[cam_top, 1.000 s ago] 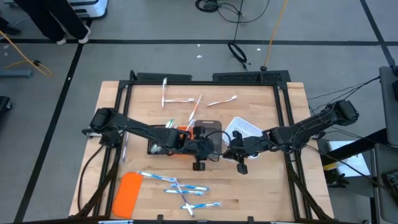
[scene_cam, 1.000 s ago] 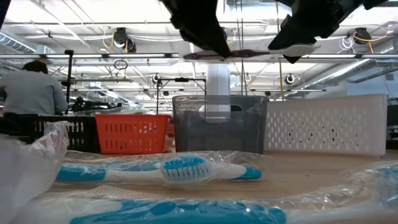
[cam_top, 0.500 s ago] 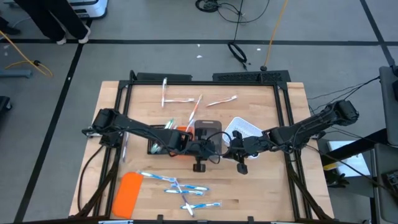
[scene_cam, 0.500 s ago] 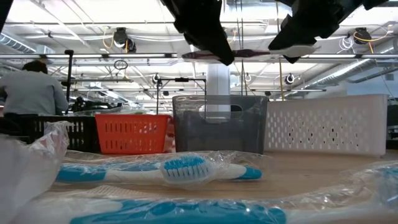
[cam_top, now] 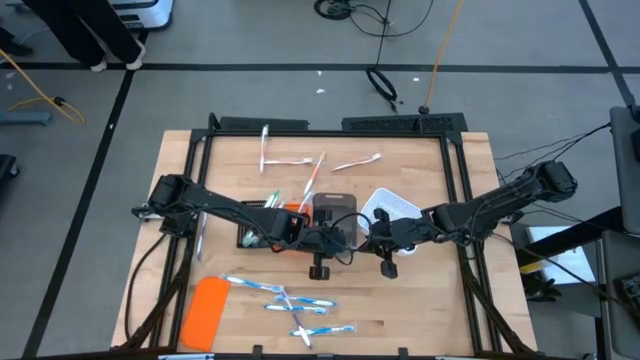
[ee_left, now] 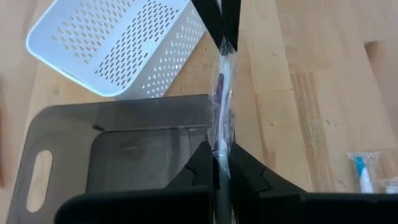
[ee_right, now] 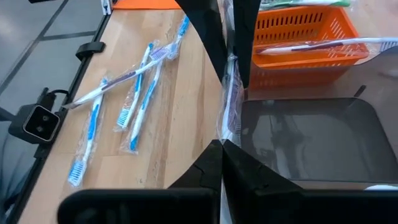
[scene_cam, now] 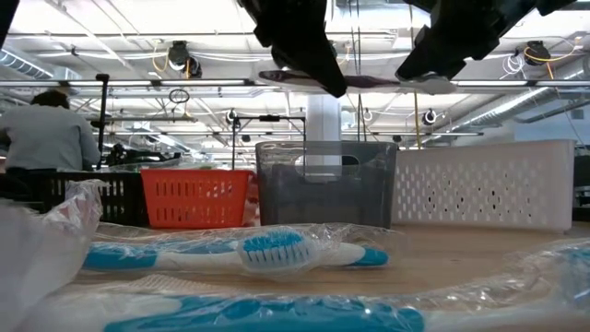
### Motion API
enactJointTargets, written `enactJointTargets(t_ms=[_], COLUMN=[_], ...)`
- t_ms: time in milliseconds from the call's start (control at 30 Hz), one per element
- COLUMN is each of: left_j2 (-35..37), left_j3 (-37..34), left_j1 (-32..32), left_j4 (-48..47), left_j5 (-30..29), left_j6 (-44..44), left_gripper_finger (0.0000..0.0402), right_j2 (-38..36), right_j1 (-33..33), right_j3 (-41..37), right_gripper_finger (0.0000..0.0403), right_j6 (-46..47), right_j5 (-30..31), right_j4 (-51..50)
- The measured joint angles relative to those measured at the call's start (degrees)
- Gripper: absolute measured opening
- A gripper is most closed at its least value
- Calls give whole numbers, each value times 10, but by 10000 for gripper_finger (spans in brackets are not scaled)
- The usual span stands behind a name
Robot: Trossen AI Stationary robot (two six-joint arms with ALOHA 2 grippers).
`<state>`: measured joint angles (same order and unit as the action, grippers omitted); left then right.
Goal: Pick & Place Toothbrushes
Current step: Put the violet toothbrush into the orange bin
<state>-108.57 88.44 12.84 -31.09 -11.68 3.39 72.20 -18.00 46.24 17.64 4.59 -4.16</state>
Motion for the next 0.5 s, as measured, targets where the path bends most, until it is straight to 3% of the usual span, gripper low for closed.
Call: enactJointTargets(t_ms=[233, 500], left_j2=[3, 3], left_j3=[0, 0], left_j1=[-2, -3], left_j4=[-15, -69], left_j5=[-9, -59], left_j6=[43, 109], left_gripper_finger=[10, 10], right_j2=[0, -8], right_j1=[0, 5], right_j3=[0, 0], right_gripper_finger=[8, 75], right_j6=[-15, -36], right_j5=[4, 38], right_j4=[0, -8])
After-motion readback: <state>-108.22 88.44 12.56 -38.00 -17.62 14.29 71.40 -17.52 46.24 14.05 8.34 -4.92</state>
